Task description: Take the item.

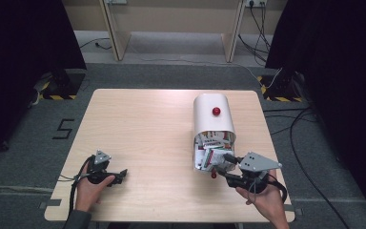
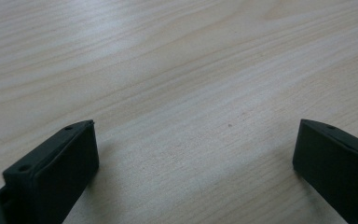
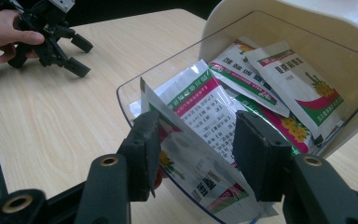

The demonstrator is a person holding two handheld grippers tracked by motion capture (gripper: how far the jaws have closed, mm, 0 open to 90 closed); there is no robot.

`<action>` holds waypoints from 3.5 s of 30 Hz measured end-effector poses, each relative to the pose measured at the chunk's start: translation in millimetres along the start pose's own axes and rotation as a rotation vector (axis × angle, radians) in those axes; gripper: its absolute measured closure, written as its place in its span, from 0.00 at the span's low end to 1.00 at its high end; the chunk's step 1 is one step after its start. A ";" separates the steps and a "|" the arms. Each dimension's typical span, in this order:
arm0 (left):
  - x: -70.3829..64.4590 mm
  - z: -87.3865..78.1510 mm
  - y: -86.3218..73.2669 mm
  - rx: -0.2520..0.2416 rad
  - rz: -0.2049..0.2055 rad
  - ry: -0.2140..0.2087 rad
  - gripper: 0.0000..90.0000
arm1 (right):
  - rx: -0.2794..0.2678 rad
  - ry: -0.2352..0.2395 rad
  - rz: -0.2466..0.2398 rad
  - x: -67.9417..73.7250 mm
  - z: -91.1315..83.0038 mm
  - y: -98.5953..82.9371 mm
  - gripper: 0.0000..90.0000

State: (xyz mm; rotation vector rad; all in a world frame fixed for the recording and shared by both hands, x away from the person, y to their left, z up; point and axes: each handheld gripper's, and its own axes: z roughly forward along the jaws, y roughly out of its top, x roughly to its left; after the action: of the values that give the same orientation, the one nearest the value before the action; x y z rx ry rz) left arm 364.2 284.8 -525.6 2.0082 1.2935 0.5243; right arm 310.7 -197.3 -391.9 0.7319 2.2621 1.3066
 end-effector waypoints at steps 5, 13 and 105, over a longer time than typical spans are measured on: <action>0.0 0.0 0.0 0.000 0.000 0.000 0.00 | 0.004 0.009 -0.008 -2.0 0.4 -1.3 0.62; 0.0 0.0 0.0 0.000 0.000 0.000 0.00 | 0.010 0.023 -0.016 -4.2 -0.4 -2.6 0.66; 0.0 0.0 0.0 0.000 -0.001 0.000 0.00 | -0.202 -0.112 -0.016 -13.5 -68.6 9.2 1.00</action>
State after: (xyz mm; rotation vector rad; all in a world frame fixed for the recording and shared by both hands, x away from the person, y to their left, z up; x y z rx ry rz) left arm 364.2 284.8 -525.6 2.0077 1.2943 0.5239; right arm 282.4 -246.9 -350.5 0.6946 2.0092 1.4244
